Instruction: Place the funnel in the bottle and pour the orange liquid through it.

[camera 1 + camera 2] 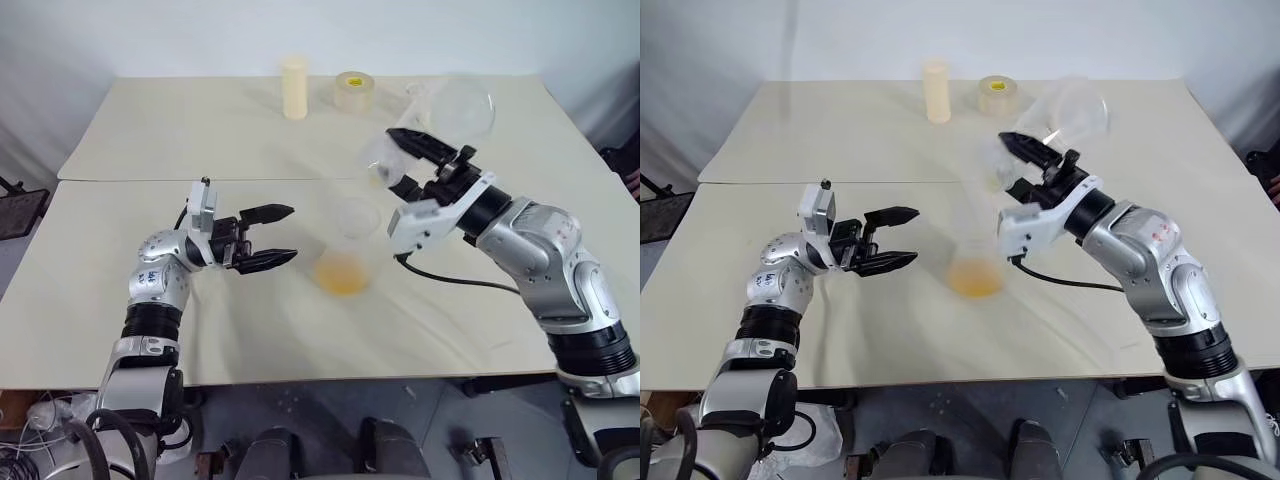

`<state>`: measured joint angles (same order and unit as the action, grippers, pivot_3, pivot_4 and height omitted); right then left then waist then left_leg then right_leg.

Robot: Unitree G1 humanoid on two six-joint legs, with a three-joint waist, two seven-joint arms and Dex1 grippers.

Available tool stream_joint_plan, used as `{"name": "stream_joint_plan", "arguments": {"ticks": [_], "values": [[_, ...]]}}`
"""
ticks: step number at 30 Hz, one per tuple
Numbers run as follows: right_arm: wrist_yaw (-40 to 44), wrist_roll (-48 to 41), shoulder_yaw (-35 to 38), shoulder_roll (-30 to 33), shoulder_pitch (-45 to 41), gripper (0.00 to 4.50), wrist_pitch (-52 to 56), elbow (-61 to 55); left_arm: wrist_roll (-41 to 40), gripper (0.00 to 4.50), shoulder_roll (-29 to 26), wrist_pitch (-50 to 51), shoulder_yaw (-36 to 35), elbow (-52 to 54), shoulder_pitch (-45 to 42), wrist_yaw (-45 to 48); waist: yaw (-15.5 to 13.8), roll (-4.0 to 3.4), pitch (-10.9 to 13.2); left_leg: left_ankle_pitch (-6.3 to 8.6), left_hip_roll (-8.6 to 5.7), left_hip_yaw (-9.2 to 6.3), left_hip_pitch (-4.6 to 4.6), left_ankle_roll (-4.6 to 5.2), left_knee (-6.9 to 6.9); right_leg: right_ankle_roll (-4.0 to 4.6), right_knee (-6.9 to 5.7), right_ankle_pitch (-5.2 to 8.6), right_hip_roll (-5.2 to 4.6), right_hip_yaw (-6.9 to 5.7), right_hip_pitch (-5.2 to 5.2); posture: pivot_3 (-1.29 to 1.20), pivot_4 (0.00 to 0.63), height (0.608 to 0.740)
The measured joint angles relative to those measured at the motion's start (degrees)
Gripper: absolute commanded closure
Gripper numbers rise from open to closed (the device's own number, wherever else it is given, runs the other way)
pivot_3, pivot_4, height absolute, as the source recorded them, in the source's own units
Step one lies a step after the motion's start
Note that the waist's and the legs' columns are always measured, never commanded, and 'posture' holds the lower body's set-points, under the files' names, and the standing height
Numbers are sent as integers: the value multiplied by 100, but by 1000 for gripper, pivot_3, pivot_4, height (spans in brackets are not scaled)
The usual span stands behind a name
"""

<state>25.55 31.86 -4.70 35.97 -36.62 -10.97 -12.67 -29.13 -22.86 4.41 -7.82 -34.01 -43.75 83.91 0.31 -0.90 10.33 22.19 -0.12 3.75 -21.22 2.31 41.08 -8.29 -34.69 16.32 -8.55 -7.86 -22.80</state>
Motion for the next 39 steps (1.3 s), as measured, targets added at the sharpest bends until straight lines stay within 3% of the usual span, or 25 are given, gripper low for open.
{"name": "stream_joint_plan", "arguments": {"ticks": [8,16,22,23,28,39], "values": [[120,-1830,1748,-795,14,2055,2992,202,17,0,13,405,-15,229,32,-515,-26,0,0,0,-8,-14,-1,1,2,0,-11,0,-3,5,1,0,150,740],[-308,-3604,3451,-1289,356,2055,3762,1242,266,0,-91,496,181,299,105,-755,8,-1,0,0,-6,-1,9,0,-9,0,-9,0,0,8,0,0,150,740],[-594,-4163,3547,-1285,432,2055,3640,1511,342,0,-105,449,215,350,149,-843,24,-3,0,0,-5,-1,10,0,-7,0,-9,0,0,10,0,0,150,740],[-638,-4248,3544,-1285,447,1495,3628,1515,354,0,-116,494,221,382,148,-881,23,-3,0,0,-6,-1,9,0,-7,0,-8,0,0,10,0,0,150,740],[-715,-4424,3471,-1263,683,57,3568,1417,505,0,-279,734,283,410,147,-1171,17,-3,0,0,-7,-2,9,0,-7,0,-9,0,-1,12,0,0,150,740],[-859,-4680,3384,-1024,778,22,3492,864,629,0,-415,1142,455,667,156,-1417,-2,-3,0,0,-7,0,9,0,-6,0,-8,0,-1,12,0,0,150,740]]}}
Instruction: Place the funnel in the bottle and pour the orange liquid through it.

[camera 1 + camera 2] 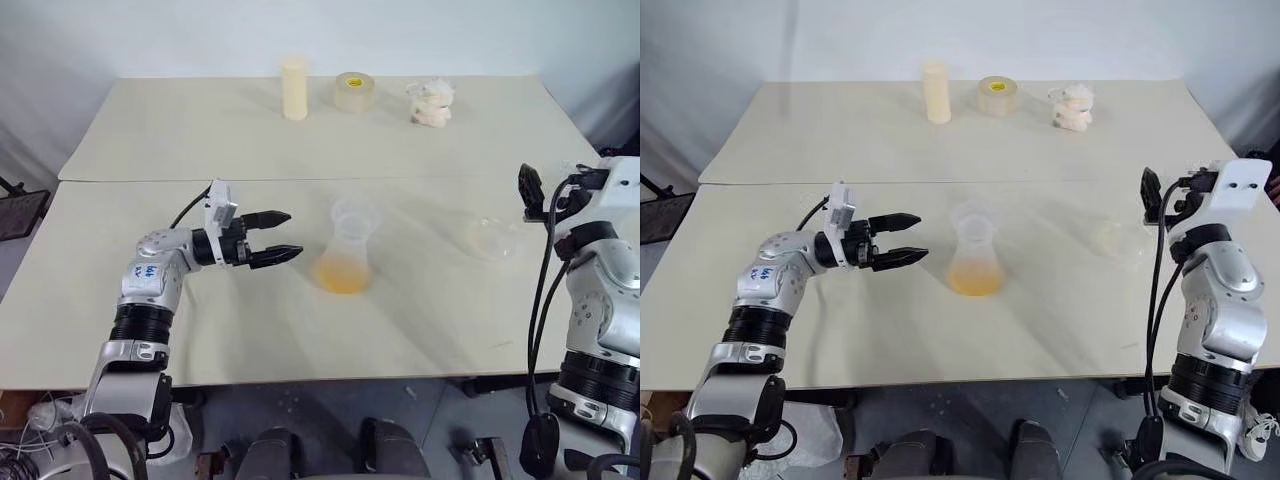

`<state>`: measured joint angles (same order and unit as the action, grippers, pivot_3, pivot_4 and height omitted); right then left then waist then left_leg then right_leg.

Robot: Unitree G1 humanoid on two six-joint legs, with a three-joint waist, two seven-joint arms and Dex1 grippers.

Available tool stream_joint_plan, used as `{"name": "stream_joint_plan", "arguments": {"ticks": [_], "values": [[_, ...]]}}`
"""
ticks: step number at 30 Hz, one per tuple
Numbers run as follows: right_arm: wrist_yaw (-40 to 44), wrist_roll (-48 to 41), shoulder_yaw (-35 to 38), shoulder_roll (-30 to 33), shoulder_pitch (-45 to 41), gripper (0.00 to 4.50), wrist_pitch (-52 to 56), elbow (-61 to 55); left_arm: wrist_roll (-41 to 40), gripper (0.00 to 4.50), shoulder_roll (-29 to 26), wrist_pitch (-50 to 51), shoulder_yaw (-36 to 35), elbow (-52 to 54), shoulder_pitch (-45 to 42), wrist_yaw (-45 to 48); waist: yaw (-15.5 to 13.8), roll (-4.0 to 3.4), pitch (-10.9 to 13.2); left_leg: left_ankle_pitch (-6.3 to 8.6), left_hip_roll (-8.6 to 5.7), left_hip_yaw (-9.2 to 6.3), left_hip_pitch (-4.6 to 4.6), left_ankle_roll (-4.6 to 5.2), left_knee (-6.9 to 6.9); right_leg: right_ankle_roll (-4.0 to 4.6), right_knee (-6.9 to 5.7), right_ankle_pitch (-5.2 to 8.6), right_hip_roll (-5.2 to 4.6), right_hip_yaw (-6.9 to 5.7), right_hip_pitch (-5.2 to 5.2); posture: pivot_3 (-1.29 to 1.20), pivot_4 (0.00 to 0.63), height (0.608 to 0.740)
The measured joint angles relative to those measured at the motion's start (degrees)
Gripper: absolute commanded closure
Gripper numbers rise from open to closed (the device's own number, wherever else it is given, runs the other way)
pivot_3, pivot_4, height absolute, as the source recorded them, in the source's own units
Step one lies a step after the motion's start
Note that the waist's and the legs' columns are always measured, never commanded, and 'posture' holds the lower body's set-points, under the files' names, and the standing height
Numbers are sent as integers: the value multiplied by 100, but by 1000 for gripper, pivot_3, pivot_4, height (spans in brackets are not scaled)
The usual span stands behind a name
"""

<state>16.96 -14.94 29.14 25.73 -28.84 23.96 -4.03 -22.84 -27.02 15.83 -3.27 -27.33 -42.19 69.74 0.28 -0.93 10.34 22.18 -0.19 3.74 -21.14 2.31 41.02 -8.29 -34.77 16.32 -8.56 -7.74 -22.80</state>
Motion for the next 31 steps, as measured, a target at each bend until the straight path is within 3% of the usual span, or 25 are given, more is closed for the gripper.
{"name": "stream_joint_plan", "arguments": {"ticks": [6,11,12,16,19,22,31], "values": [[267,-445,-82,466,-329,22,82,-386,42,0,-84,-34,67,-22,0,199,0,-2,1,0,1,0,0,0,0,0,1,0,1,-1,0,0,150,740],[1183,-1235,-332,1153,-270,22,563,-1082,46,0,-153,-267,64,-71,-28,473,-23,-1,1,0,0,0,-3,0,2,0,2,0,0,-2,0,0,150,740],[1732,-1539,-389,1558,140,22,691,-1443,45,0,-168,-357,98,-74,-45,625,-59,0,1,0,-3,1,-9,0,0,0,5,0,0,-5,1,0,150,740],[2976,-2092,-482,2116,1257,22,877,-2073,52,0,-310,-619,99,-142,9,918,-71,11,1,3,-7,14,-11,3,3,-2,10,-1,-1,-7,6,0,150,740],[3885,-2022,-506,2685,2475,22,742,-2242,43,0,-359,-844,104,-62,225,1172,-132,20,2,4,-3,14,-2,5,5,-3,19,-1,0,-5,14,0,150,740],[4363,-1687,-644,2702,3226,22,277,-2127,42,0,-412,-991,104,-40,493,1277,-159,23,3,3,-1,14,0,5,12,-3,25,-1,0,-1,17,0,150,740],[4720,-1100,-959,2592,3472,22,-808,-1230,42,0,-788,-1251,-32,415,1099,1191,-164,25,4,3,4,8,4,6,19,-3,26,-1,0,1,21,0,150,740]]}}
